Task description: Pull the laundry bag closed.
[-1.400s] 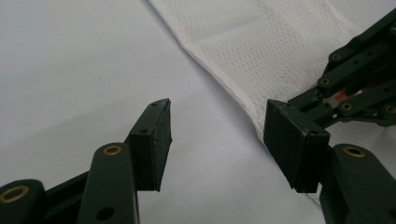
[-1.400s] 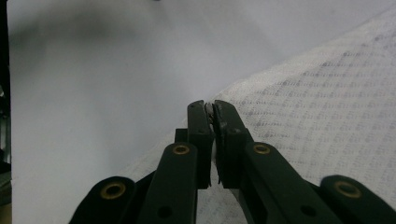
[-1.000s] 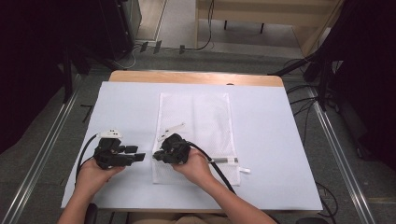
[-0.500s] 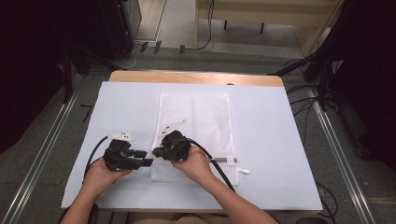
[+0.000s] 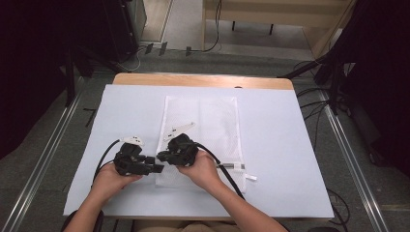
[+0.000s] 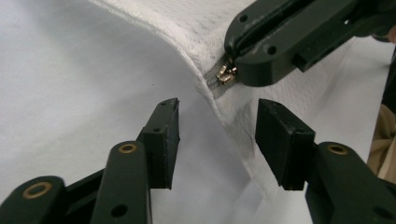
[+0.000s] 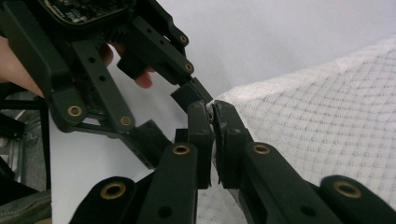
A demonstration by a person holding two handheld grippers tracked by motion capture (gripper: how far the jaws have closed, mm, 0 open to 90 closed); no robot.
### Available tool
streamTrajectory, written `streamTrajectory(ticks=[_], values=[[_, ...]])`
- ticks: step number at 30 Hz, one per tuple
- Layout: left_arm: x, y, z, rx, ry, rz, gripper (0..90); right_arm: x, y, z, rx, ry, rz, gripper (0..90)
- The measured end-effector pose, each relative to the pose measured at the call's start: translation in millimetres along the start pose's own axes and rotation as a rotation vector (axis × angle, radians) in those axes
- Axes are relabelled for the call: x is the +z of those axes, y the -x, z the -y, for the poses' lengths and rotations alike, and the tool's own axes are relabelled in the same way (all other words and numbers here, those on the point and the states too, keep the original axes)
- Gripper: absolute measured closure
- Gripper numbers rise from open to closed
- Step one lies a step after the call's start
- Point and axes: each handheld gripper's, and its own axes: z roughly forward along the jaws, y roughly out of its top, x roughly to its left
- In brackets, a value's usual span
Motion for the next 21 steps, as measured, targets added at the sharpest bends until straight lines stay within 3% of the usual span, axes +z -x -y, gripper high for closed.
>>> streamTrajectory(ticks=[10,21], values=[[3.1,-0.3,-3.1,0.006,-0.011,0.01,63.4,-2.0,-3.4,-1.7,0.002,0.017,-0.018,87.9],[3.5,-0.7,-4.5,-0.028,-0.031,0.033,86.5,-1.2,-4.8,-1.3,-0.001,0.015,-0.033,87.9]])
